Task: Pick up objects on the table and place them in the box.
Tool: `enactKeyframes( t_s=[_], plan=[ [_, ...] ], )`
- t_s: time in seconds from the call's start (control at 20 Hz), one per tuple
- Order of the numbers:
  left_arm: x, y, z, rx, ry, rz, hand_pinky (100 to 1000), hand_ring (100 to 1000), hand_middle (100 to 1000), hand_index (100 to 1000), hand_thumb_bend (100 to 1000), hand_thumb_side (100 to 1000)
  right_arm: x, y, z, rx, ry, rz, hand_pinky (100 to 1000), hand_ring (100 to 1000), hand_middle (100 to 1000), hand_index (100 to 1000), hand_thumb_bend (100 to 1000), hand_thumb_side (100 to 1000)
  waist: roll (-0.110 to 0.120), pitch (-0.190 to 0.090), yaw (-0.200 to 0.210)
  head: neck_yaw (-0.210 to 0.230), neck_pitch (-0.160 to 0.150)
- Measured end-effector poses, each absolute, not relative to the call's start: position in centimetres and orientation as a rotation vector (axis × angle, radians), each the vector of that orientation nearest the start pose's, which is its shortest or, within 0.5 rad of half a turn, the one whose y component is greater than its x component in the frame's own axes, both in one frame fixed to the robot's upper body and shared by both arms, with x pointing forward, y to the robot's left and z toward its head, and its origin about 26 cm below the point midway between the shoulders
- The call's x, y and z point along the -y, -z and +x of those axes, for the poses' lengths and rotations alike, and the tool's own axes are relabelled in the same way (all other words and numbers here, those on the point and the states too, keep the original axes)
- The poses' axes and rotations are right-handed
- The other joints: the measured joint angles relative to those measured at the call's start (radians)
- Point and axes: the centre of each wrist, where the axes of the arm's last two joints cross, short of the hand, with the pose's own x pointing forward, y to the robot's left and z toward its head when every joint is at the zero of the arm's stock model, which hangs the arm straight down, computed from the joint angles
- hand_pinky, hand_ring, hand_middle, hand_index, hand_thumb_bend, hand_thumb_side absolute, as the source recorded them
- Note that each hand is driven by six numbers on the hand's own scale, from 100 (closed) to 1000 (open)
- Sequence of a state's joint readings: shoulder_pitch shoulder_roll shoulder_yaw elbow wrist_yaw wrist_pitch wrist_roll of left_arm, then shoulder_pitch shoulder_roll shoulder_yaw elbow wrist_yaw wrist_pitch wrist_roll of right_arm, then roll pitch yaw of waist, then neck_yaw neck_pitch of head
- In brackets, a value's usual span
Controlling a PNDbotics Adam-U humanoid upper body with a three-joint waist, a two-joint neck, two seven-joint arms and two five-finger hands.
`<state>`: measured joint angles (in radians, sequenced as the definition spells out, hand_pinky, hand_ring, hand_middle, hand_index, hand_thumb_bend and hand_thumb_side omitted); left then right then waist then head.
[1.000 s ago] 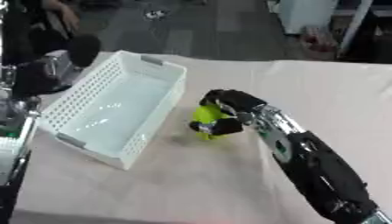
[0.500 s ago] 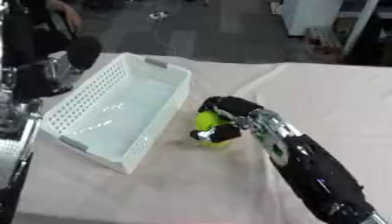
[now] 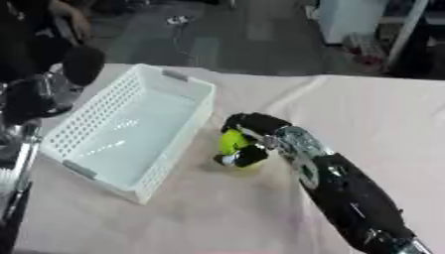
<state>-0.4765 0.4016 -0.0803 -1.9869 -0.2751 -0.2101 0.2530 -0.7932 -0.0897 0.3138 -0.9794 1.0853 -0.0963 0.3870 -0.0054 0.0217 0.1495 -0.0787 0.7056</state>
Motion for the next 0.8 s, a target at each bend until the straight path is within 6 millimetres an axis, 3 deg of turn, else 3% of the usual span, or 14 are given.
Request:
enactKeyframes(
  t_s=[0.1, 0.15, 0.2, 0.3, 0.35, 0.4, 0.55, 0.8],
  plan=[
    [-23.4, -24.7, 31.1, -3.412, -0.544, -0.614, 623, 560, 746, 717, 574, 670, 11.6, -8.8, 43.7, 1.412, -1.722, -0.656, 100, 157, 470, 627, 100, 409, -0.001, 0.000, 0.000, 0.001, 0.000],
    [-23.4, -24.7, 31.1, -3.413, -0.545, -0.614, 623, 560, 746, 717, 574, 669, 11.6, -8.7, 43.6, 1.444, -1.713, -0.673, 100, 139, 455, 612, 100, 408, -0.001, -0.001, 0.000, 0.001, 0.000],
    [-23.4, -24.7, 31.1, -3.414, -0.547, -0.615, 623, 560, 746, 717, 578, 665, 11.6, -8.6, 43.5, 1.483, -1.693, -0.685, 100, 100, 222, 378, 100, 428, -0.001, -0.001, 0.000, 0.001, 0.000],
    [-23.4, -24.7, 31.1, -3.416, -0.551, -0.616, 623, 559, 746, 718, 576, 668, 11.8, -8.1, 43.3, 1.591, -1.615, -0.692, 100, 100, 136, 282, 100, 431, -0.001, -0.001, -0.001, 0.004, 0.000],
    [-23.4, -24.7, 31.1, -3.416, -0.552, -0.617, 622, 559, 746, 718, 575, 669, 11.8, -8.1, 43.3, 1.655, -1.565, -0.691, 100, 100, 112, 262, 100, 446, -0.001, -0.001, -0.003, 0.005, 0.000],
    [-23.4, -24.7, 31.1, -3.416, -0.552, -0.617, 622, 559, 746, 718, 574, 671, 11.9, -8.1, 43.3, 1.716, -1.513, -0.687, 100, 100, 100, 227, 100, 562, -0.001, -0.001, -0.003, 0.006, 0.000],
    [-23.4, -24.7, 31.1, -3.417, -0.553, -0.618, 622, 559, 746, 718, 572, 673, 12.2, -8.2, 43.4, 1.858, -1.359, -0.670, 100, 100, 100, 224, 100, 586, 0.000, -0.001, -0.005, 0.008, 0.000],
    [-23.5, -24.5, 31.1, -3.424, -0.562, -0.624, 621, 559, 746, 718, 572, 674, 12.5, -9.2, 43.2, 1.939, -1.216, -0.662, 100, 100, 100, 212, 100, 635, 0.000, -0.004, -0.008, 0.009, 0.000]
  ],
)
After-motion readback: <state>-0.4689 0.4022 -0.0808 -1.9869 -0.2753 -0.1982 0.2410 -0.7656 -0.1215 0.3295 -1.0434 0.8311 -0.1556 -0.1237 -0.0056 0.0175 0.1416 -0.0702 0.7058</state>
